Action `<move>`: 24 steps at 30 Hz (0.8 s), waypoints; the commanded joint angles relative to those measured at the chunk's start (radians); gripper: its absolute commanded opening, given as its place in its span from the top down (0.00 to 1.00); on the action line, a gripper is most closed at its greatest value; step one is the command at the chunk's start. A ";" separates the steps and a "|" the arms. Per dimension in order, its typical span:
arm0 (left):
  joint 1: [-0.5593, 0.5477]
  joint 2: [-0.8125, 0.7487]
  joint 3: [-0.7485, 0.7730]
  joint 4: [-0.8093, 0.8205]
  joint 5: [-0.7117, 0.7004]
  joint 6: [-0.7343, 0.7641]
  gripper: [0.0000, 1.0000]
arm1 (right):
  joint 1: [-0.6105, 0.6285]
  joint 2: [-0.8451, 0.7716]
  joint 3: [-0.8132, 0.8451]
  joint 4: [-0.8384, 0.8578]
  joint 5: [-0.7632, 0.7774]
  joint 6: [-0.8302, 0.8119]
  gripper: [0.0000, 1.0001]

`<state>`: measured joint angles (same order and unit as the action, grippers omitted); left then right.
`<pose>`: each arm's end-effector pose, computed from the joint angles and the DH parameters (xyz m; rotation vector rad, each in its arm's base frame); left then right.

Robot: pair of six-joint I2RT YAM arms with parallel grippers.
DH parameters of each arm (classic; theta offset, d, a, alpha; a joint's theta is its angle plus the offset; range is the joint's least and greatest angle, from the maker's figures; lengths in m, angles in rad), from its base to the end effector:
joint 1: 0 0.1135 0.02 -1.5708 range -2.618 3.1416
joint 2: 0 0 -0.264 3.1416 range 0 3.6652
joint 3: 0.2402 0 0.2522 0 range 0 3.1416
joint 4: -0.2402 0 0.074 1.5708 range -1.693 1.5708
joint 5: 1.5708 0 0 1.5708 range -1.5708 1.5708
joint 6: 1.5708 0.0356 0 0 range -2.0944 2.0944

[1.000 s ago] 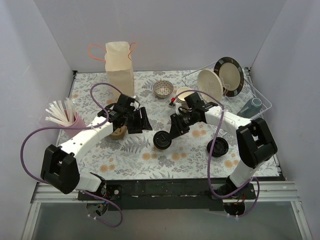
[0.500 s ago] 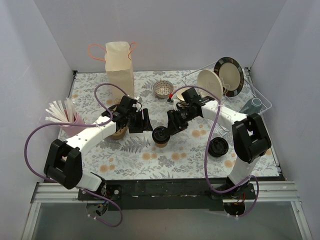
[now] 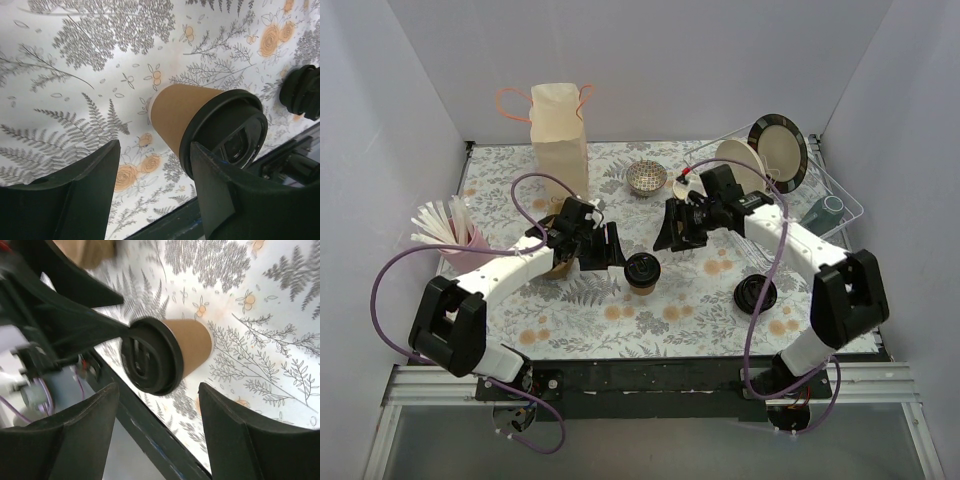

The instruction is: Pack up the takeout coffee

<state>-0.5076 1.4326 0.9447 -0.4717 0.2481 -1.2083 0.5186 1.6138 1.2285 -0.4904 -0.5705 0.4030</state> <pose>0.2495 -0.1488 0.2243 -0.8538 2.6560 -0.8927 0.2923 0.1889 0.2609 -0.4188 2.5363 1.0832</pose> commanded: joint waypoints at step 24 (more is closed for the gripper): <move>-0.020 -0.138 -0.107 0.091 0.145 -0.160 0.43 | 0.032 -0.304 -0.265 0.260 0.199 0.298 0.31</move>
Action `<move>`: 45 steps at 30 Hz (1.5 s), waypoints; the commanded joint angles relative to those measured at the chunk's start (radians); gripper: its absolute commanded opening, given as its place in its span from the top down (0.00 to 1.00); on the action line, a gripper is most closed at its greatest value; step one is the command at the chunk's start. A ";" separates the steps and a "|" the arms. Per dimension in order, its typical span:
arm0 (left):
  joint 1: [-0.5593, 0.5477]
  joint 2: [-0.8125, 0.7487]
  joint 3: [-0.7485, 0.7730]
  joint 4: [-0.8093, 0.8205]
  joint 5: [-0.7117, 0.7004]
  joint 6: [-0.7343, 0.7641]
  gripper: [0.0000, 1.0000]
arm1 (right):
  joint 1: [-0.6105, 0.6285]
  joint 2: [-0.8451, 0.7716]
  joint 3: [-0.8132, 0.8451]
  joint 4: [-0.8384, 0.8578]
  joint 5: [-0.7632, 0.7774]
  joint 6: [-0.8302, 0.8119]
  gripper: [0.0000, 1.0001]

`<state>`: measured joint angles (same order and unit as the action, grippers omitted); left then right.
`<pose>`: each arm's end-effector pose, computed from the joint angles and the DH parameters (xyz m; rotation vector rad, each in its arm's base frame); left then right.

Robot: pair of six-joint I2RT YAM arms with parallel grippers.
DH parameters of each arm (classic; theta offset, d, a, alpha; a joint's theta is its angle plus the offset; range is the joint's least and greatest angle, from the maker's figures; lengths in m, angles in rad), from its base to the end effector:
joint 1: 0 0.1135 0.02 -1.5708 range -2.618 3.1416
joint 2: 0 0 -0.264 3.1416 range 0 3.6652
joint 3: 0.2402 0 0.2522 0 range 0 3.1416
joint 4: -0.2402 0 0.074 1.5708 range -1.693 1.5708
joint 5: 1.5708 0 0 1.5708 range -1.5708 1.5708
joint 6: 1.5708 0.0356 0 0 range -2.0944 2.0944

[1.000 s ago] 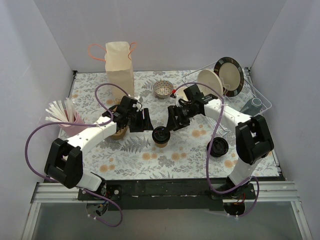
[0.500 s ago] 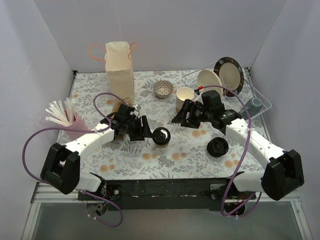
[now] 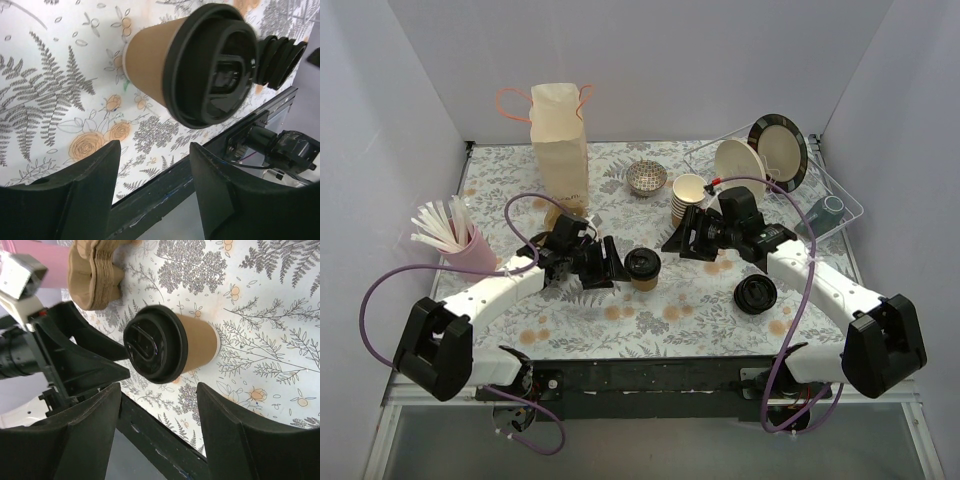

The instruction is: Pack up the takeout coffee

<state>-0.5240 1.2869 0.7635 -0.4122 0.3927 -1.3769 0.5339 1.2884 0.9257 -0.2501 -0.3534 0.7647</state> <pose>0.2110 -0.1377 0.2104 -1.0189 2.6975 -1.1024 0.2387 0.1554 0.2745 0.0543 2.3674 1.0757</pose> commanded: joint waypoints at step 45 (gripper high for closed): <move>0.030 0.135 0.079 0.105 -0.009 0.167 0.52 | 0.049 0.267 -0.024 0.167 -0.137 -0.130 0.53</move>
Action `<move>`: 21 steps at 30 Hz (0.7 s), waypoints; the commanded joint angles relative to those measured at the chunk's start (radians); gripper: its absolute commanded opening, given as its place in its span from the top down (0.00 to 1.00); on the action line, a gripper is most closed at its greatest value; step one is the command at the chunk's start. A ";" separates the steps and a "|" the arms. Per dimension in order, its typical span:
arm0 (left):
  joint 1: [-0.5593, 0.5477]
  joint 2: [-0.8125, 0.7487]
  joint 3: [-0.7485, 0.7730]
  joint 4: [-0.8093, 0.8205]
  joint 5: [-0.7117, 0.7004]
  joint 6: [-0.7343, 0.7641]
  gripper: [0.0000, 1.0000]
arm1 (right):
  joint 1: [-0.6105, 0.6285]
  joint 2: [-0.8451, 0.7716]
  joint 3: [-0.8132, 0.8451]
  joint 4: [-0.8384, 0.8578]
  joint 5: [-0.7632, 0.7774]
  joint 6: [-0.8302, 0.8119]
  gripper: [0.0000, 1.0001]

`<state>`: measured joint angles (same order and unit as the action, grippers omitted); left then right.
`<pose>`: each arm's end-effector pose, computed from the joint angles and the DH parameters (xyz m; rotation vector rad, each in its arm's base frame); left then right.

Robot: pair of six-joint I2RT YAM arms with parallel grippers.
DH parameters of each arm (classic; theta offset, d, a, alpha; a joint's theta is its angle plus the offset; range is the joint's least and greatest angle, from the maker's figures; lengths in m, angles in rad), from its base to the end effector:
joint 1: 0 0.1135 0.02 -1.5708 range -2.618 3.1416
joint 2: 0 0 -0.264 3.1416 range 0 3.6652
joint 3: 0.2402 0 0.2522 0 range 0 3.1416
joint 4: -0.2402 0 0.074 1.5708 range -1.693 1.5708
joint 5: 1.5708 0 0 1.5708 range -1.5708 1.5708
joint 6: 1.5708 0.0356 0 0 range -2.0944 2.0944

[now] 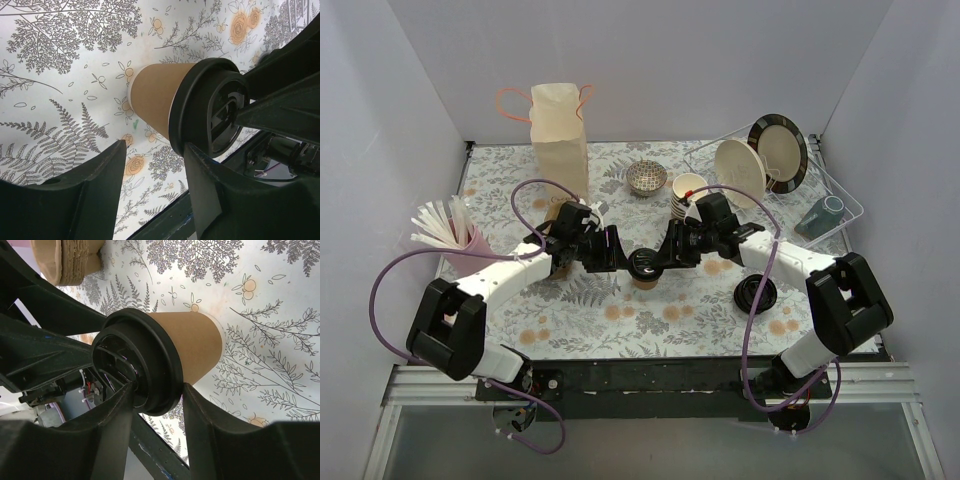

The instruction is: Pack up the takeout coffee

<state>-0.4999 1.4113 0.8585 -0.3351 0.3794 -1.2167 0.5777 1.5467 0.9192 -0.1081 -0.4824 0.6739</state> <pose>0.2443 -0.1485 0.2135 -0.7938 2.6573 -1.0914 0.2636 0.1915 0.2114 -0.1519 2.5030 1.1449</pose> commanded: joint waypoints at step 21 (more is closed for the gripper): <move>0.049 0.121 -0.122 -0.027 -0.088 -0.096 0.57 | -0.010 0.064 -0.092 0.007 -0.021 -0.106 0.59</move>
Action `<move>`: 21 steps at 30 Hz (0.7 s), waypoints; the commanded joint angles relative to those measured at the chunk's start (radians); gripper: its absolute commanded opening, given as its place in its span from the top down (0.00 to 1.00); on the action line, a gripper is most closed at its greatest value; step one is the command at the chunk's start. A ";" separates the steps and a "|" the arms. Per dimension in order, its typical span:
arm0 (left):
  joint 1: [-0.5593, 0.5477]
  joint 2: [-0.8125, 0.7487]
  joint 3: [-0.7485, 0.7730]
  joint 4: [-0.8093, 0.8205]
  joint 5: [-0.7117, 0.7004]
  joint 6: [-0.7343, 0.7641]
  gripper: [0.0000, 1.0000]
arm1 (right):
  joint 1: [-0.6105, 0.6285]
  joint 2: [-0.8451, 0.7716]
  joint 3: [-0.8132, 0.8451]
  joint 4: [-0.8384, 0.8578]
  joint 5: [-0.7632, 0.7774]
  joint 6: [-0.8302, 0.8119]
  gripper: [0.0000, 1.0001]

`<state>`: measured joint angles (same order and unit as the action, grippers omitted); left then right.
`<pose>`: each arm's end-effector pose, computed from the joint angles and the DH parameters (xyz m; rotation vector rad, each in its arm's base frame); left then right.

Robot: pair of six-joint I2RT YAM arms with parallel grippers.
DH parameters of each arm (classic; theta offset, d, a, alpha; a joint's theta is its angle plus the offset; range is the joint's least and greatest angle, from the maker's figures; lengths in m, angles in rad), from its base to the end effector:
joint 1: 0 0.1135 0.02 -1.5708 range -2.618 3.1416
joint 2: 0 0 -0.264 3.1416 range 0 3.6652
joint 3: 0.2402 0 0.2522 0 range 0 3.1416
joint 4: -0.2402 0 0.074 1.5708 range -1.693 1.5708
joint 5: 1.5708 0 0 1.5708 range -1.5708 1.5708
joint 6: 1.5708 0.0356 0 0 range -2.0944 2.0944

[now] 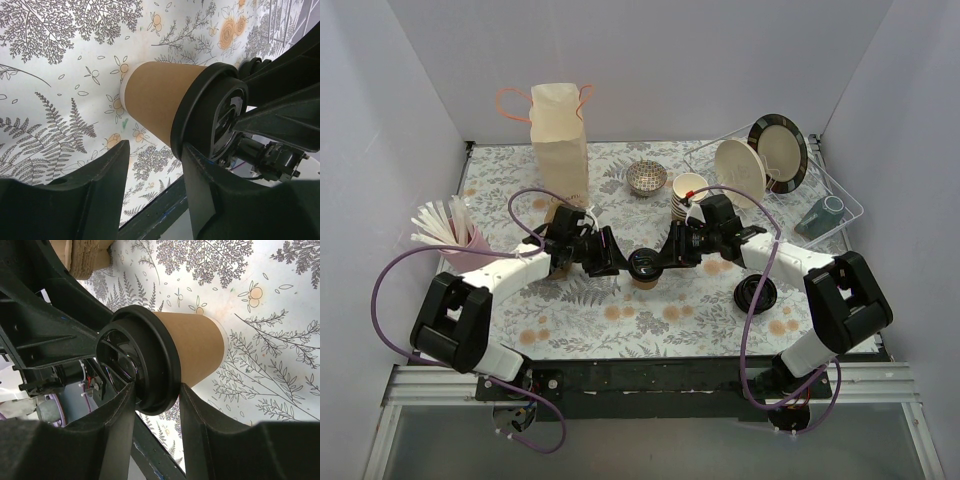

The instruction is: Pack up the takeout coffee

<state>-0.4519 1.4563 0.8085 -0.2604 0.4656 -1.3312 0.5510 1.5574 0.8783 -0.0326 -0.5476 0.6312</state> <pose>0.2507 -0.1395 0.1924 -0.9986 2.6669 -1.1824 0.2662 0.1853 0.2021 -0.2169 2.4628 1.1978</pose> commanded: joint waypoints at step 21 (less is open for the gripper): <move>0.001 -0.022 0.242 -0.250 -0.170 0.041 0.37 | 0.010 -0.016 0.158 -0.202 0.057 -0.048 0.34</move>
<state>-0.4534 1.4887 1.0149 -0.4709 0.3153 -1.2991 0.5587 1.5654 0.9512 -0.1467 -0.5251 0.6098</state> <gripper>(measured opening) 0.577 0.585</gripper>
